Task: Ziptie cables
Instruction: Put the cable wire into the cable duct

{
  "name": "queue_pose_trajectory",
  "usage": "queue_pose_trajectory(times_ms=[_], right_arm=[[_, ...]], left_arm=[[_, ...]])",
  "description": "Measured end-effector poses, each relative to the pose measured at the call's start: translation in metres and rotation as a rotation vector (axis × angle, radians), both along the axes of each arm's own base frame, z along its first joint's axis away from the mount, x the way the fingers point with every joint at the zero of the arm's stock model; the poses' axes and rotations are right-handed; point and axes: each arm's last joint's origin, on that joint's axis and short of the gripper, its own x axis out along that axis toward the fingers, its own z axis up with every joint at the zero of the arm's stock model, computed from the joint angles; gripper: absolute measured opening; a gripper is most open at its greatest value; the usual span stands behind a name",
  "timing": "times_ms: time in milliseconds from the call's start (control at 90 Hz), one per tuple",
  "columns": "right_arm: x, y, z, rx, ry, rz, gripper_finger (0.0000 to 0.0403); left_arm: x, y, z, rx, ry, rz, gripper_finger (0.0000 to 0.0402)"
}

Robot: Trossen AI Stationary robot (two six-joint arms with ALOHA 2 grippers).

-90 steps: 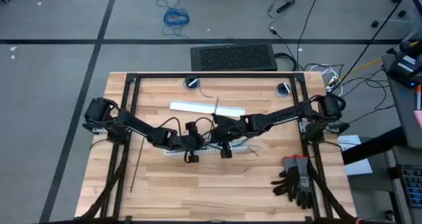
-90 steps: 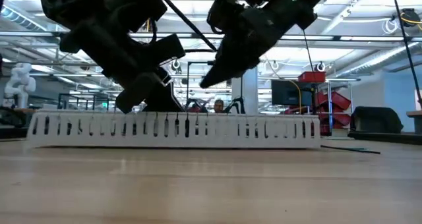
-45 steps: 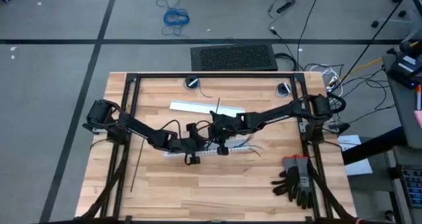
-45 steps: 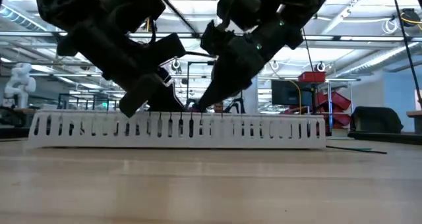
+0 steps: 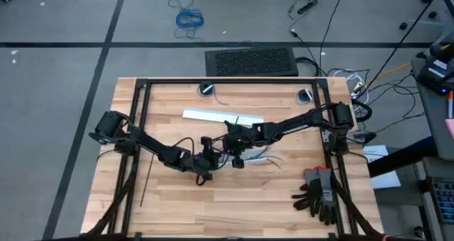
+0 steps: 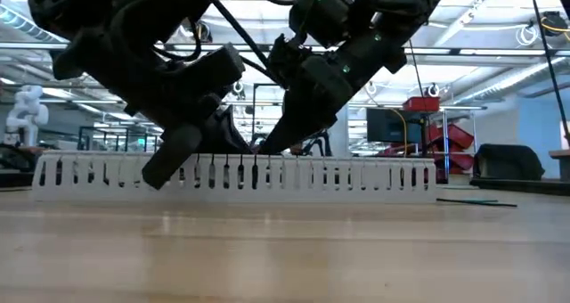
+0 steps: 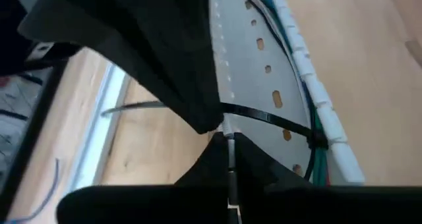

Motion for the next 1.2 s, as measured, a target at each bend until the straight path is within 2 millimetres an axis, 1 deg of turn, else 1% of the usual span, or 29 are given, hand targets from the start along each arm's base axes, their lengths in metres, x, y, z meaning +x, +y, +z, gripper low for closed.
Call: queue_pose_trajectory(times_ms=[189, 289, 378, 456, 489, 611, 789, 911, 989, 1067, 1122, 1200], right_arm=[[-0.001, 0.000, -0.001, -0.011, 0.011, 0.000, 0.0000], [-0.004, -0.002, -0.012, -0.024, 0.064, -0.016, 0.0000], [0.001, -0.002, -0.014, -0.020, 0.034, -0.015, 0.0000], [0.002, -0.001, -0.026, -0.010, 0.061, -0.012, 0.0000], [0.002, -0.001, -0.028, -0.001, 0.069, -0.007, 0.0000], [0.000, -0.001, -0.018, -0.024, 0.048, -0.020, 0.0000], [-0.004, 0.000, 0.023, -0.075, -0.072, -0.015, 0.0001], [-0.009, 0.001, 0.042, -0.067, -0.121, -0.028, 0.0014], [-0.008, 0.004, 0.043, -0.025, -0.125, -0.053, 0.0017], [-0.006, 0.011, 0.033, 0.010, -0.088, -0.072, 0.0009], [-0.006, 0.018, 0.026, 0.023, -0.064, -0.087, 0.0003], [-0.006, 0.032, 0.024, 0.006, -0.064, -0.121, 0.0002]], left_arm=[[0.002, -0.007, 0.003, 0.082, 0.031, -0.089, 0.0005], [0.002, -0.008, 0.003, 0.089, 0.040, -0.117, 0.0005], [0.002, -0.008, 0.004, 0.090, 0.041, -0.122, 0.0005], [0.003, -0.008, 0.004, 0.091, 0.040, -0.122, 0.0005], [0.003, -0.008, 0.004, 0.093, 0.039, -0.118, 0.0005], [0.003, -0.008, 0.004, 0.096, 0.038, -0.114, 0.0005], [0.003, -0.005, 0.004, 0.097, 0.037, -0.099, 0.0005], [0.003, -0.005, 0.004, 0.100, 0.036, -0.095, 0.0005], [0.003, -0.005, 0.004, 0.101, 0.036, -0.094, 0.0005], [0.003, -0.005, 0.004, 0.102, 0.036, -0.093, 0.0005], [0.003, -0.005, 0.004, 0.102, 0.036, -0.094, 0.0005], [0.003, -0.005, 0.004, 0.112, 0.045, -0.099, 0.0005]])
